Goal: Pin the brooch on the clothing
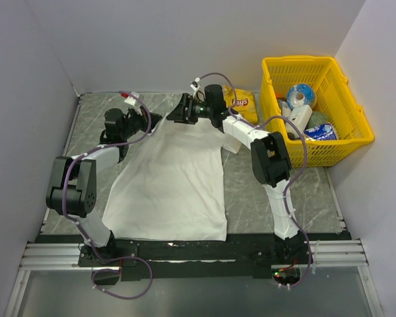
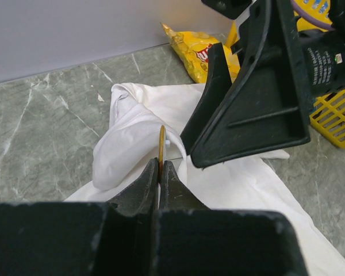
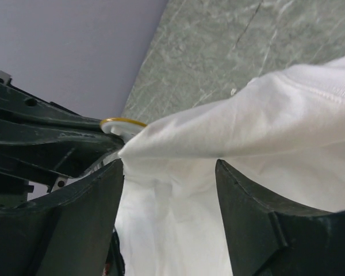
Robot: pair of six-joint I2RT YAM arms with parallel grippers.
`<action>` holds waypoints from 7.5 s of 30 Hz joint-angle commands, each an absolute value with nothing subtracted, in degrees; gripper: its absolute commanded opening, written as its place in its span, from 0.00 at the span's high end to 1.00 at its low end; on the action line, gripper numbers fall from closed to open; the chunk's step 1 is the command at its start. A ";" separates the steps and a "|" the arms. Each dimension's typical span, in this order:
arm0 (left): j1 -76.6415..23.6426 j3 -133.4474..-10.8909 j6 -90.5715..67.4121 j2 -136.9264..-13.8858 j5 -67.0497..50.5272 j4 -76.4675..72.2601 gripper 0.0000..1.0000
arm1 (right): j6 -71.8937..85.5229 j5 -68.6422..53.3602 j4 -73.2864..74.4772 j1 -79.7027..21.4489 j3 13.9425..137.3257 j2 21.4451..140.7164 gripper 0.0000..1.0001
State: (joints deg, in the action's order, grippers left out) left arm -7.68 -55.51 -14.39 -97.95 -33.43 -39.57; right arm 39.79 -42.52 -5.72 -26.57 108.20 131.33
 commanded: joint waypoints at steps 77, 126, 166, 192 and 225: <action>-8.00 -54.49 -24.18 -94.04 -45.09 -52.48 0.99 | 46.67 -41.13 -21.36 -28.92 104.77 133.68 0.94; -24.87 -57.48 6.41 -96.68 -10.83 -20.48 0.99 | 59.41 -37.97 -22.50 -29.88 99.93 127.88 1.00; -16.79 -52.21 -2.45 -93.69 -25.92 -30.32 0.99 | 43.95 -39.19 -18.97 -25.40 91.50 114.61 0.14; -10.37 -49.83 -21.26 -96.94 -42.62 -49.91 0.99 | 42.45 -46.84 -27.16 -21.80 81.91 115.66 0.33; -7.38 -50.45 -29.88 -98.26 -53.88 -60.56 0.99 | 14.16 -57.90 -35.77 -23.03 81.64 113.37 0.02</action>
State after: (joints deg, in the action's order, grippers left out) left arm -7.57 -49.15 -29.26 -98.52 -50.98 -56.29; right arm 19.33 -53.69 -31.94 -22.52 77.78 113.91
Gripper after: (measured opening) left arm 0.029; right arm 0.985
